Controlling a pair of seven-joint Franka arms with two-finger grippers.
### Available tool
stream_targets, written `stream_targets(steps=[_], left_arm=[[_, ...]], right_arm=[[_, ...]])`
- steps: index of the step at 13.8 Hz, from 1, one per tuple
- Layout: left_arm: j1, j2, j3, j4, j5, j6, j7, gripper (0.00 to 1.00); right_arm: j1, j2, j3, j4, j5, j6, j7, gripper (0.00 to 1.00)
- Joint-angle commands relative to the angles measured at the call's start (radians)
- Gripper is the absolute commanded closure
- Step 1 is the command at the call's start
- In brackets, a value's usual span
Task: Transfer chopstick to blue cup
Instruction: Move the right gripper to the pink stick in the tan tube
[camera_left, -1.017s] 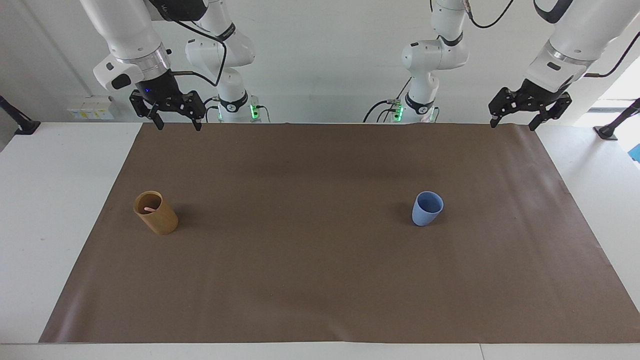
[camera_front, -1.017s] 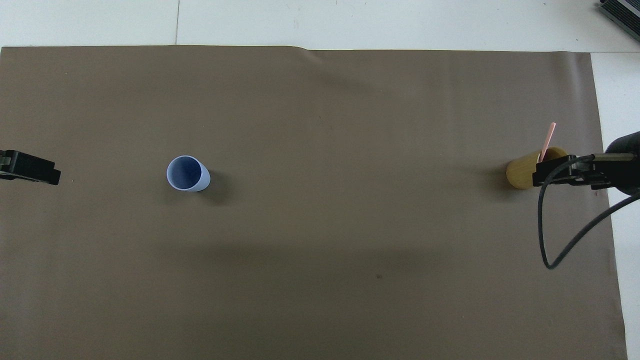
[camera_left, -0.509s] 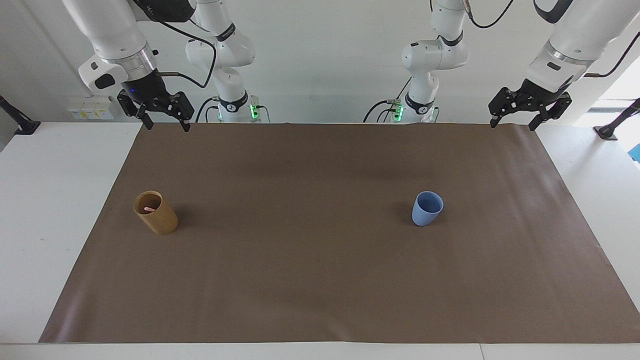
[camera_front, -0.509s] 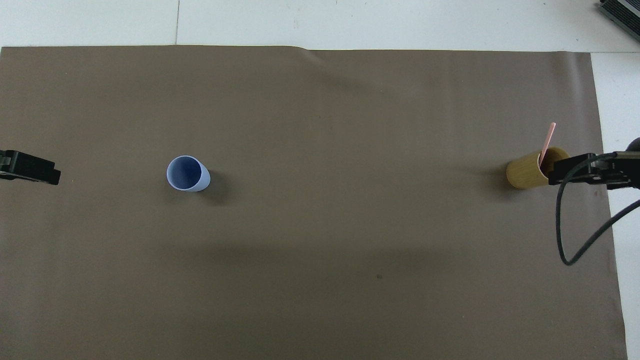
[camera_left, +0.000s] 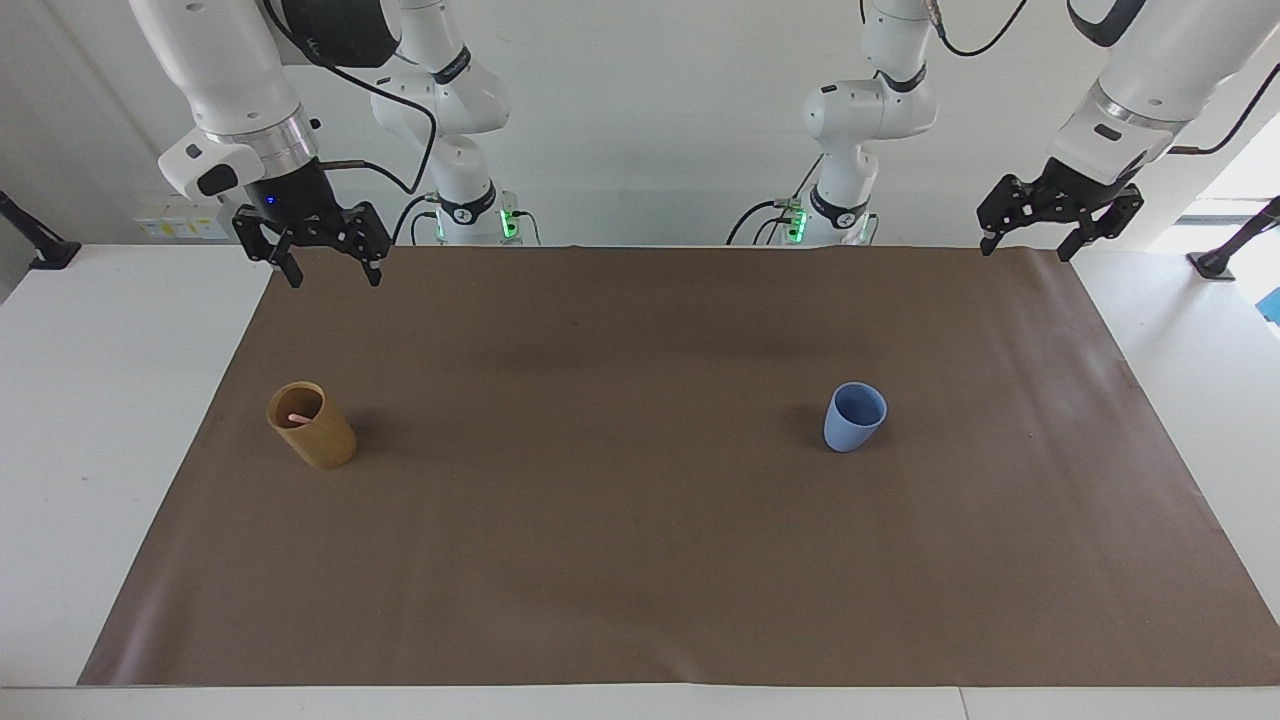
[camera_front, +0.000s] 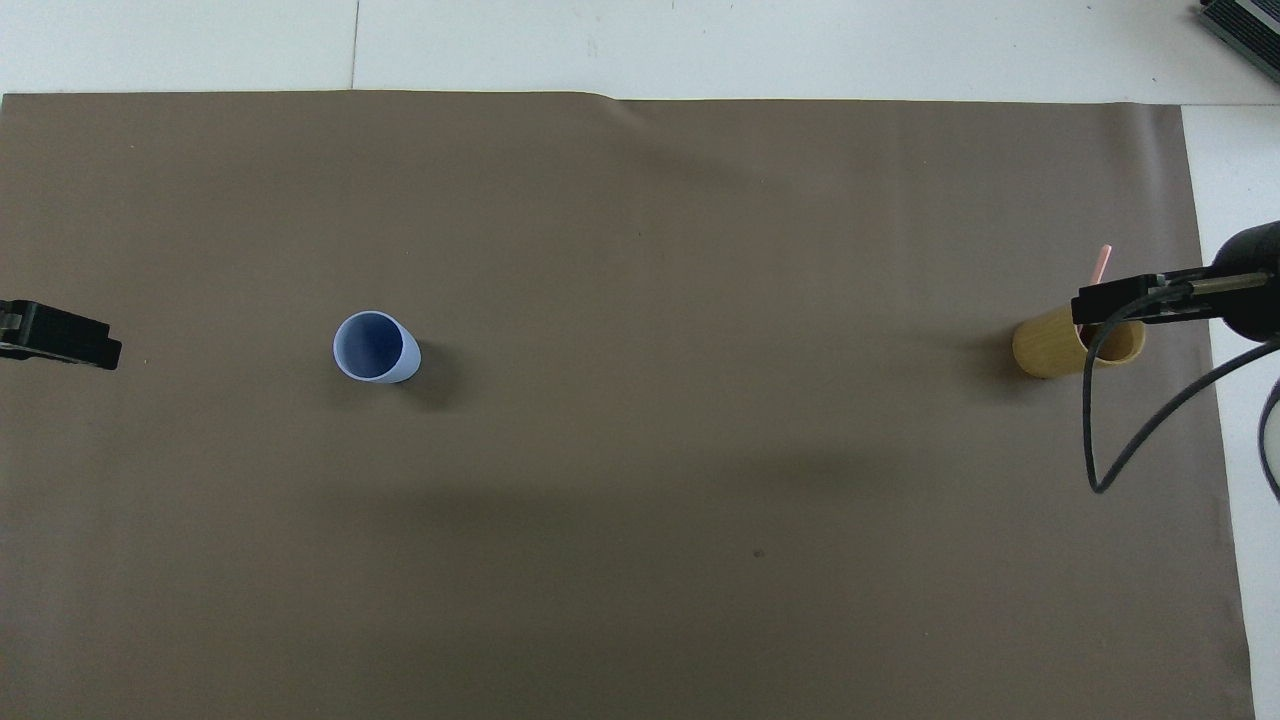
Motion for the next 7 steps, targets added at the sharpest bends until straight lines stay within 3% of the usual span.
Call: stream_targets(steps=[1, 3, 7], left_arm=[[0.004, -0.008, 0.0, 0.0, -0.006, -0.014, -0.007, 0.0], [0.004, -0.008, 0.0, 0.0, -0.006, -0.014, -0.007, 0.0], [0.004, -0.008, 0.0, 0.0, -0.006, -0.014, -0.007, 0.0]], right_arm=[[-0.021, -0.018, 0.002, -0.073, -0.017, 0.104, -0.081, 0.0], [-0.041, -0.007, 0.002, -0.108, -0.019, 0.161, -0.087, 0.0], [-0.067, 0.033, 0.0, -0.23, -0.022, 0.384, -0.083, 0.0]])
